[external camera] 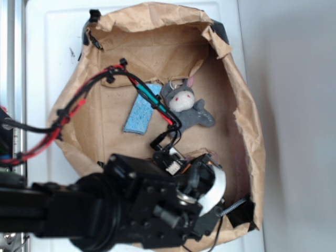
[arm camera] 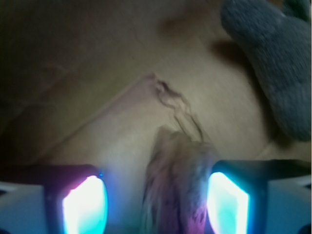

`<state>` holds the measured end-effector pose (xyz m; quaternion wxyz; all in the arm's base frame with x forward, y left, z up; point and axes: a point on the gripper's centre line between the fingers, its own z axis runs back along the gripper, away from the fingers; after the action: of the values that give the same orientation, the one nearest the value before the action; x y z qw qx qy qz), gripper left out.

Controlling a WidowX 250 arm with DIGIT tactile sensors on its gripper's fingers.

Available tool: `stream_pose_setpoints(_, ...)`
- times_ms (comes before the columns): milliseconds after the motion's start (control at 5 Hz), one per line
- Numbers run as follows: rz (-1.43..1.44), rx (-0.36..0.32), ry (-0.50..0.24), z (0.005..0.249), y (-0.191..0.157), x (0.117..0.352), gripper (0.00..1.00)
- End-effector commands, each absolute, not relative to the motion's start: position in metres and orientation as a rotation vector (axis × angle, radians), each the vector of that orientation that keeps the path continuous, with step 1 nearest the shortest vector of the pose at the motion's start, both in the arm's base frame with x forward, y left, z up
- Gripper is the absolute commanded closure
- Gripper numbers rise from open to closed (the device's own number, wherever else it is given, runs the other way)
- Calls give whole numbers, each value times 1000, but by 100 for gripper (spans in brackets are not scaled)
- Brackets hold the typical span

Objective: Grab the wood chip.

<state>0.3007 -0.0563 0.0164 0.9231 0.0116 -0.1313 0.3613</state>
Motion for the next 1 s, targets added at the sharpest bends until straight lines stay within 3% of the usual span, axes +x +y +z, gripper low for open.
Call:
stream_pose_setpoints(0, 774, -37, -305, 39, -42, 304, 100)
stream_pose_setpoints(200, 781, -56, -296, 46, -39, 305, 100)
stream_pose_setpoints(600, 772, -187, -230, 118, 7, 296, 100)
stream_pose_setpoints(800, 768, -190, -202, 140, 20, 294, 100)
